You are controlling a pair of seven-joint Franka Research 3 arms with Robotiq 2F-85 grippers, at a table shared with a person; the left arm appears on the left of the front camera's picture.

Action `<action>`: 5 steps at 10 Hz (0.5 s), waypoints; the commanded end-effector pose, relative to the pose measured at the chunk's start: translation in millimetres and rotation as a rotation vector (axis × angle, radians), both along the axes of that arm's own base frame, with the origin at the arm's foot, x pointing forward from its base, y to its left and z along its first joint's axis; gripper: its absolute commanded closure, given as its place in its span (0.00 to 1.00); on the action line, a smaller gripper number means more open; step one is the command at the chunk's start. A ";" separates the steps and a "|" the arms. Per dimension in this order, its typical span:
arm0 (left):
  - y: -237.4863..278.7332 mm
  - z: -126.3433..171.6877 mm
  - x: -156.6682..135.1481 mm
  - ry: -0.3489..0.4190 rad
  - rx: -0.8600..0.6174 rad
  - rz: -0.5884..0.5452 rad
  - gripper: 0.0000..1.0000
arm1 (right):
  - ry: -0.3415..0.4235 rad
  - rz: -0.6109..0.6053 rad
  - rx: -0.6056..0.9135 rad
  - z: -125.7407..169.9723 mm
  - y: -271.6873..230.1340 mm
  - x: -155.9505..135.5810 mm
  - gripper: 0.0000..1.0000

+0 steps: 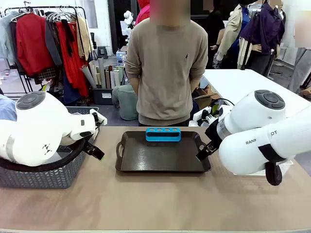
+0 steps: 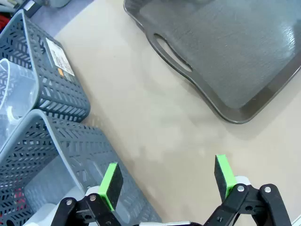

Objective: Prepare the laboratory tools.
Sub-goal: Pick up one Large Measuring Cup and place it on the Handle tray.

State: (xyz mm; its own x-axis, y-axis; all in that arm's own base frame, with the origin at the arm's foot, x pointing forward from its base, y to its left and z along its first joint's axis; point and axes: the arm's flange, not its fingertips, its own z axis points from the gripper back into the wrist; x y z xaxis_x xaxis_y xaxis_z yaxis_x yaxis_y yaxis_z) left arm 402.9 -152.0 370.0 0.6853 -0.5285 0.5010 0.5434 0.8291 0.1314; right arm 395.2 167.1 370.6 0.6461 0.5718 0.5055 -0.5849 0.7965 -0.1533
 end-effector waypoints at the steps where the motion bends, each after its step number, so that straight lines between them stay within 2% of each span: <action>1: 0.0 0.1 0.0 0.000 0.000 0.000 0.00 | -0.001 0.000 0.000 0.6 0.0 0.0 0.00; 5: 0.0 0.1 0.0 0.000 0.000 0.000 0.00 | -0.001 0.000 0.000 0.6 0.0 0.0 0.00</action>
